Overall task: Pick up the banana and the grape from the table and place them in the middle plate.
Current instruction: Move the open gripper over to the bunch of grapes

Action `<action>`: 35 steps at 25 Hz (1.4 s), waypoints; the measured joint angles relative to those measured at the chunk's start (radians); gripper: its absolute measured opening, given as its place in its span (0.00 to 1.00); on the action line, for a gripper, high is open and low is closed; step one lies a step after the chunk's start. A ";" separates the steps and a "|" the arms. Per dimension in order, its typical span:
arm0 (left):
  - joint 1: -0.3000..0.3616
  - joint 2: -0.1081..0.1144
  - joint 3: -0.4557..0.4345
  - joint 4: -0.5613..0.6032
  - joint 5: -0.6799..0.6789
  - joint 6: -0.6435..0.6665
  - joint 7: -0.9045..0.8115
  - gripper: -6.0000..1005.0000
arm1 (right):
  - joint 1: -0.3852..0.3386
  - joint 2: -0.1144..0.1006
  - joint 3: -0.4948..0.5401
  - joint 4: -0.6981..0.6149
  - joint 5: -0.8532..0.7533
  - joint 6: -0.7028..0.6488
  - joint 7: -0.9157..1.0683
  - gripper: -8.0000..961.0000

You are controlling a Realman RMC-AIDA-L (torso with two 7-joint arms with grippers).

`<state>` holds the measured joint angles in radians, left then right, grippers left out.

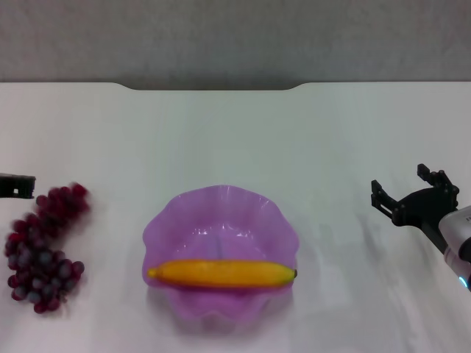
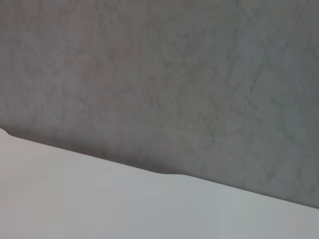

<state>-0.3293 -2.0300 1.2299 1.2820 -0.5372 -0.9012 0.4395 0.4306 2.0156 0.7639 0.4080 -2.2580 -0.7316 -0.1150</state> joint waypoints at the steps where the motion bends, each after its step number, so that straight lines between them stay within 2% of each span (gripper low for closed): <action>1: 0.002 0.000 -0.016 0.006 -0.017 -0.011 0.018 0.09 | 0.000 0.000 0.000 0.000 0.000 0.000 0.000 0.94; 4: 0.002 -0.001 -0.050 0.020 -0.037 -0.037 0.047 0.07 | 0.000 -0.001 0.000 0.000 0.000 0.000 0.000 0.94; 9: 0.008 -0.004 -0.053 0.050 -0.039 -0.057 0.053 0.05 | 0.000 -0.002 0.000 0.000 0.000 -0.002 0.000 0.94; 20: -0.019 -0.006 -0.023 -0.014 -0.032 -0.049 0.062 0.15 | 0.004 0.000 0.000 -0.001 0.000 -0.002 0.000 0.94; 26: -0.025 -0.006 0.029 -0.032 -0.028 -0.036 0.068 0.21 | 0.007 0.000 0.000 -0.002 0.000 -0.002 0.000 0.94; 31: -0.053 -0.004 0.049 -0.090 -0.017 -0.003 0.070 0.43 | 0.007 0.000 0.000 -0.002 0.000 -0.002 0.000 0.94; 34: -0.086 -0.004 0.049 -0.160 -0.016 0.020 0.079 0.64 | 0.007 0.000 0.000 -0.002 0.000 -0.002 0.000 0.94; 35: -0.098 -0.003 0.049 -0.183 -0.016 0.030 0.083 0.66 | 0.007 0.000 0.000 -0.001 0.000 -0.002 0.000 0.94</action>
<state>-0.4275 -2.0334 1.2792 1.0989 -0.5535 -0.8712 0.5229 0.4373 2.0157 0.7639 0.4065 -2.2580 -0.7332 -0.1150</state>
